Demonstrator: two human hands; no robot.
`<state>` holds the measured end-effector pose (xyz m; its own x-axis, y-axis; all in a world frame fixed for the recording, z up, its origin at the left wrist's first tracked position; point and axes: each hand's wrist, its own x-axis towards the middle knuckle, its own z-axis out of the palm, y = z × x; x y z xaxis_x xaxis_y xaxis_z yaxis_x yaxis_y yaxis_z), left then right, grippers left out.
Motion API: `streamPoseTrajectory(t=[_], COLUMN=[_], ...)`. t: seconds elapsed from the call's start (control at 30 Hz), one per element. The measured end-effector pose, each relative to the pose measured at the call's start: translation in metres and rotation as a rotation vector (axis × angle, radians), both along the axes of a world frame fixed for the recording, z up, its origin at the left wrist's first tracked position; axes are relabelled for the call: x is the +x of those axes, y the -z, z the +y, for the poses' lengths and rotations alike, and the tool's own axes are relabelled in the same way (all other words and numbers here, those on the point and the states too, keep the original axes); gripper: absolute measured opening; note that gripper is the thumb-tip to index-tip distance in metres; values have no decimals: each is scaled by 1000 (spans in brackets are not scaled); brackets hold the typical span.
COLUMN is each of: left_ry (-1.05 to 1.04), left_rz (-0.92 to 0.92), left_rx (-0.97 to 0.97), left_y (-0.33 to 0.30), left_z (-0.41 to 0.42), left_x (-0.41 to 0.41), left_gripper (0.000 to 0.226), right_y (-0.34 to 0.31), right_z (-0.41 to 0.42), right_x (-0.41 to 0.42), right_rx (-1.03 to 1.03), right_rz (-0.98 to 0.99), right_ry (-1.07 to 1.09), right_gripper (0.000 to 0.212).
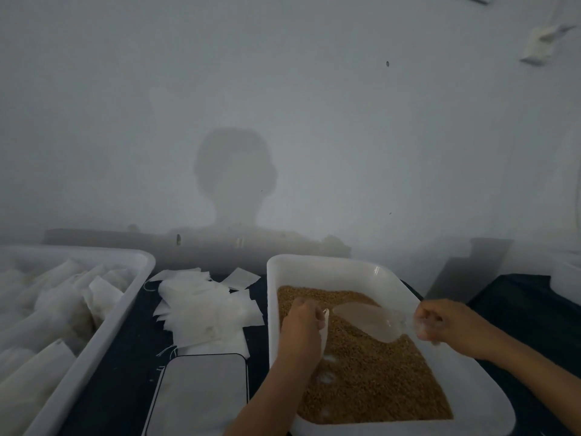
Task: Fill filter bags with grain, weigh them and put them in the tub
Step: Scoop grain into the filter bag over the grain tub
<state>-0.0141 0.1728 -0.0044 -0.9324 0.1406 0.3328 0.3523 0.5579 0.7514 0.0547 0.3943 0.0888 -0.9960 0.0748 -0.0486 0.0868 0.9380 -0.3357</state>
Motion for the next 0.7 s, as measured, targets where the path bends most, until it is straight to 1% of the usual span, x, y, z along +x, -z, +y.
streamPoseTrajectory(t=[0.03,0.1,0.2,0.23,0.3,0.33,0.4,0.47,0.5,0.53,0.57,0.63,0.67,0.7], left_ry=[-16,-37,-50,-40,-17,-19,-34,-24,0,37,83,180,220,256], left_rz=[2,-1,-43,-57,-76,-83,-105,-127,-118,-96,-66,-1,29,63], left_rx=[4,42,146,194,304,351,451,548,570,566,547,508,493,484], left_y=[0,0,-4,-6,-12,-14,-18,-23,-26,-29,-32,-41,-46,-53], left_z=[1,1,-2,-3,-5,-6,-8,-11,-13,-16,-19,-30,-37,-44], left_x=[0,-1,-1,-1,1,2,3,7,9,12,15,21,25,29], left_gripper=[40,37,25,23,25,27,29,25,23,21,20,20,20,20], right_y=[5,17,44,52,67,74,82,82,78,72,65,49,41,34], right_z=[0,-3,-12,-17,-26,-29,-36,-42,-45,-48,-53,-71,-84,-96], right_x=[1,2,-2,-4,-7,-8,-6,-6,-7,-8,-7,-1,4,8], right_rx=[-60,-86,52,87,133,166,278,370,350,246,47,-574,-843,-989], right_rz=[-53,-152,-221,-236,-271,-274,-275,-269,-234,-171,-107,-48,-39,-7], right_ry=[23,76,81,71,91,101,110,109,88,57,20,-37,-59,-85], right_gripper=[8,10,24,26,21,26,46,51,51,50,47,43,45,45])
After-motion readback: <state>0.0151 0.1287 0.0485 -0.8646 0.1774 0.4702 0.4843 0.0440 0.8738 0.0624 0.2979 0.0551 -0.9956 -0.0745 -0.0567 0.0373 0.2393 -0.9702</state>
